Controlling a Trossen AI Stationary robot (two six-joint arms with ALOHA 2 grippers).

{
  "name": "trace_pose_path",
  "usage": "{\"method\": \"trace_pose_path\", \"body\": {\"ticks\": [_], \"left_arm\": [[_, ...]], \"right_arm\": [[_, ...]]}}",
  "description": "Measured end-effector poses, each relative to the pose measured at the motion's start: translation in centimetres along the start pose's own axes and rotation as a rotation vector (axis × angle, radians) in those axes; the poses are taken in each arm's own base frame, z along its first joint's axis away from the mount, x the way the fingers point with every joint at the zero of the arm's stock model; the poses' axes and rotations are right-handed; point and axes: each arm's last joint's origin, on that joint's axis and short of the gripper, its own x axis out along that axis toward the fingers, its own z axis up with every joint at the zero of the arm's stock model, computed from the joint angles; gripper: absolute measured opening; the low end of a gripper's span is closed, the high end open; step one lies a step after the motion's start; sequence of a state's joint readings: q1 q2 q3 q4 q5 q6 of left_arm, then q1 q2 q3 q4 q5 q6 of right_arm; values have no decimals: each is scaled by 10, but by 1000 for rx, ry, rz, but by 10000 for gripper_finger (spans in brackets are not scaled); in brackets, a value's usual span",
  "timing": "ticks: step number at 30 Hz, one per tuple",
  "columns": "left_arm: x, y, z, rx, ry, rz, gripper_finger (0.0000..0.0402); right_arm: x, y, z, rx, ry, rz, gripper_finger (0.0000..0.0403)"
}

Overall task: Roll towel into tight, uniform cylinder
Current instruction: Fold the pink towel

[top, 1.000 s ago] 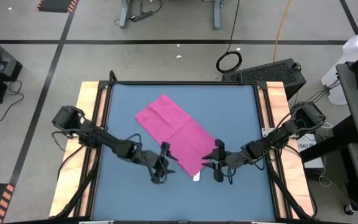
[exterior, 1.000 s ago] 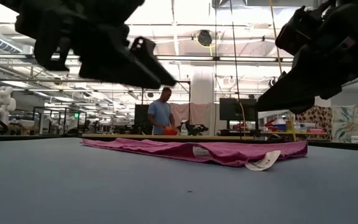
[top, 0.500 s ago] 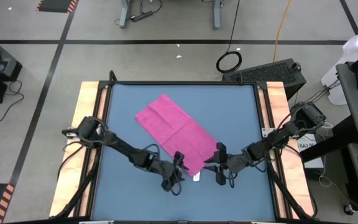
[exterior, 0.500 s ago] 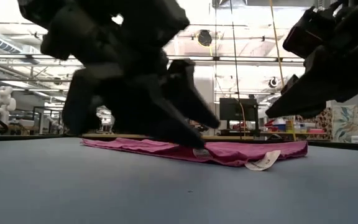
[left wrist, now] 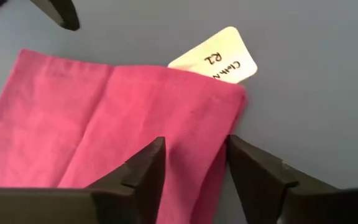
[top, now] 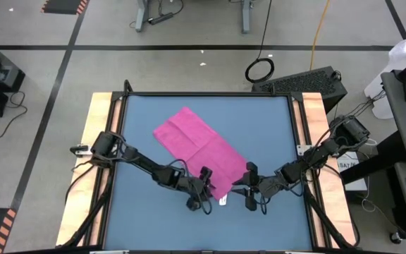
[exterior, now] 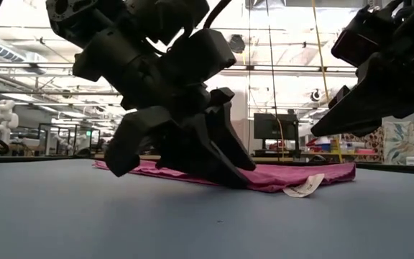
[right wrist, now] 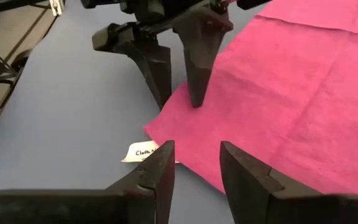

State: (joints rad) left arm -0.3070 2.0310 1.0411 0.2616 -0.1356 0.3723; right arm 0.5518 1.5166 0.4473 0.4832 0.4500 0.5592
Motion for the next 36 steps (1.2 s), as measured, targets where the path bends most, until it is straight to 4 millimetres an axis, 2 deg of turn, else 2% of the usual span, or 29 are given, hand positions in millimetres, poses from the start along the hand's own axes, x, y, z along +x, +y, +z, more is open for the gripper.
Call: {"method": "trace_pose_path", "body": {"ticks": [5, 11, 17, 22, 26, 31, 36], "left_arm": [[0, 3, -2, -2, -2, -46, 115], [0, 4, -3, 2, -6, -50, 13], [1, 9, -5, -23, -2, -42, 12], [-4, 26, 1, -132, -24, -31, 4], [-8, 41, 4, -222, -46, -73, 4], [-9, 54, 4, -279, -80, -163, 4], [-9, 58, -1, -358, -60, -203, 4]], "right_arm": [[0, 0, 1, 4, -9, 2, 118], [-2, 4, 2, 13, -58, -15, 118], [-6, 13, 1, -17, -93, 0, 119], [-8, 16, -5, -108, -70, -7, 126], [1, 24, 3, -242, -71, -67, 148], [18, 32, 18, -323, -21, -177, 183], [33, 45, 12, -323, 55, -179, 200]]}}
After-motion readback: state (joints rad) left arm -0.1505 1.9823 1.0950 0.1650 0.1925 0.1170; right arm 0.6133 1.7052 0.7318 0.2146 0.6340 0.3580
